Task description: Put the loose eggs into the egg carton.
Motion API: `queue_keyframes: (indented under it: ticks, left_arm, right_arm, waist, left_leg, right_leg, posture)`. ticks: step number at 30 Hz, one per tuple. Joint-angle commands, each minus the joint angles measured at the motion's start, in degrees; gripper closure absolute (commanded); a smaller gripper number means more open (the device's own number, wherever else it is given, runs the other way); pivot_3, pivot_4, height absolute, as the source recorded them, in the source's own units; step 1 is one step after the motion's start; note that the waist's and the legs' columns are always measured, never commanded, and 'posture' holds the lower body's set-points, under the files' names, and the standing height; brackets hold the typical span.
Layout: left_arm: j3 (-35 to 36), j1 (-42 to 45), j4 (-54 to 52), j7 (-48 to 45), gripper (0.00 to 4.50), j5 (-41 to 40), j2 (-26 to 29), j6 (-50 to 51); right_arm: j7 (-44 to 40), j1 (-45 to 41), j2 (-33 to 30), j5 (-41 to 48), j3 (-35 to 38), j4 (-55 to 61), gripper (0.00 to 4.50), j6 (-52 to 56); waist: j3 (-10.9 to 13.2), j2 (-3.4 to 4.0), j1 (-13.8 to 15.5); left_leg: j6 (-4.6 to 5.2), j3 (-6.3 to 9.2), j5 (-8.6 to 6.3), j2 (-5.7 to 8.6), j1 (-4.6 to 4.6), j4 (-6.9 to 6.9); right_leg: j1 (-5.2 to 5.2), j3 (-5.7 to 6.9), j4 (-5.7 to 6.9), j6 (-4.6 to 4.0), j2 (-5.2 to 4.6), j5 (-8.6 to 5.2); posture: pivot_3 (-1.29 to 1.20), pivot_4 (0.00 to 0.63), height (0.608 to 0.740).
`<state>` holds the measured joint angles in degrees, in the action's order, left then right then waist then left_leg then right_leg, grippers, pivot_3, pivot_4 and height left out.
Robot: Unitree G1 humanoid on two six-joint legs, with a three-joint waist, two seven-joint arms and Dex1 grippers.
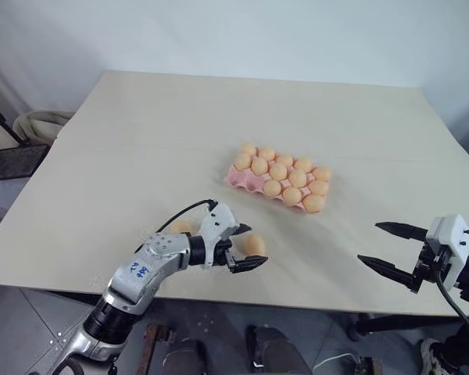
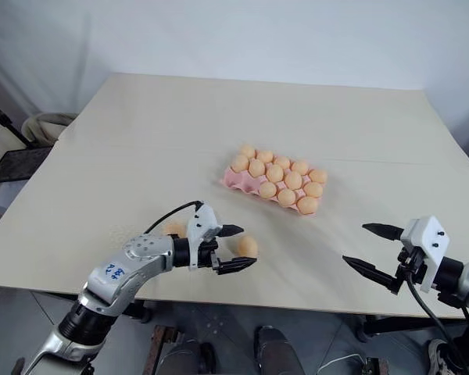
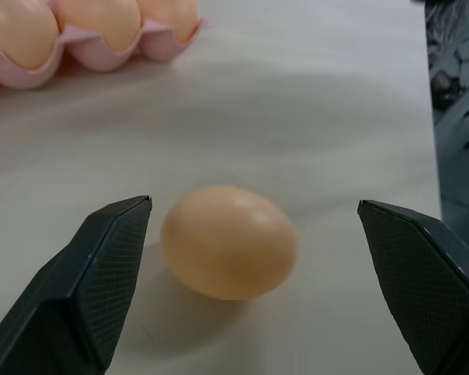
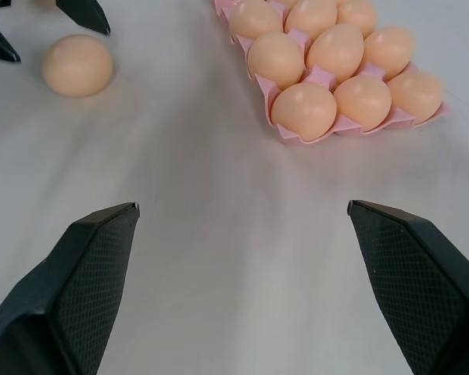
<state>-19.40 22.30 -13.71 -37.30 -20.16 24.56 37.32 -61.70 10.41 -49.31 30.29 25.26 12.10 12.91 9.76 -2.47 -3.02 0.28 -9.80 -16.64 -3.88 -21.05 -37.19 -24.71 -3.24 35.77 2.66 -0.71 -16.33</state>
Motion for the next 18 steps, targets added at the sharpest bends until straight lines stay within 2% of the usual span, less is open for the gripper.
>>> queue_keyframes:
  ticks: [1, 3, 6, 12, 18]
  left_arm:
    - [-0.94, 1.46, 1.98, -0.13, 0.00, 2.18, -2.33, -2.77]
    - [-1.88, 1.77, 3.06, -0.90, 0.00, 3.11, -3.07, -2.99]
    - [-1.88, 1.55, 3.73, -0.84, 0.58, 3.87, -4.52, -4.04]
    - [-1.50, 1.63, 4.39, -1.99, 2.42, 4.22, -5.36, -3.54]
    - [0.35, 2.17, 3.79, -1.76, 2.42, 3.85, -6.63, -3.59]
  right_arm:
    - [0.57, 0.39, 0.15, 0.65, 2.02, 1.75, 0.03, 0.19]
    - [0.80, 0.42, 0.14, 0.61, 1.95, 1.81, 0.03, 0.30]
    - [1.33, 0.24, 0.19, 0.55, 2.06, 1.79, 0.00, 0.33]
    - [1.60, 0.05, 0.06, 0.28, 1.77, 1.43, 0.00, 0.39]
    - [1.72, -0.62, 0.11, -0.05, 1.35, 0.88, 0.00, 0.21]
  waist:
    - [0.00, 0.00, -0.02]
    - [0.00, 0.00, -0.01]
    - [0.00, 0.00, 0.03]
    - [0.00, 0.00, 0.03]
    - [0.00, 0.00, 0.07]
  left_leg:
    - [0.03, 0.01, 0.00, 0.01, 0.00, 0.00]
    - [0.17, 0.01, 0.05, 0.02, -0.02, 0.01]
    - [0.23, 0.01, 0.07, 0.03, -0.03, 0.02]
    - [0.27, 0.04, 0.10, 0.02, -0.01, 0.03]
    - [0.29, 0.04, 0.11, 0.04, -0.03, 0.02]
  right_leg:
    - [0.04, 0.01, -0.04, 0.01, -0.01, 0.00]
    - [0.05, 0.00, -0.09, 0.06, -0.03, 0.04]
    - [0.05, 0.01, -0.10, 0.13, -0.04, 0.08]
    - [0.05, 0.02, -0.09, 0.15, -0.02, 0.08]
    - [0.06, 0.02, -0.10, 0.15, -0.05, 0.09]
  posture:
    - [0.00, 0.150, 0.740]
    - [0.00, 0.150, 0.740]
    - [0.00, 0.150, 0.740]
    - [0.00, 0.150, 0.740]
    - [0.00, 0.150, 0.740]
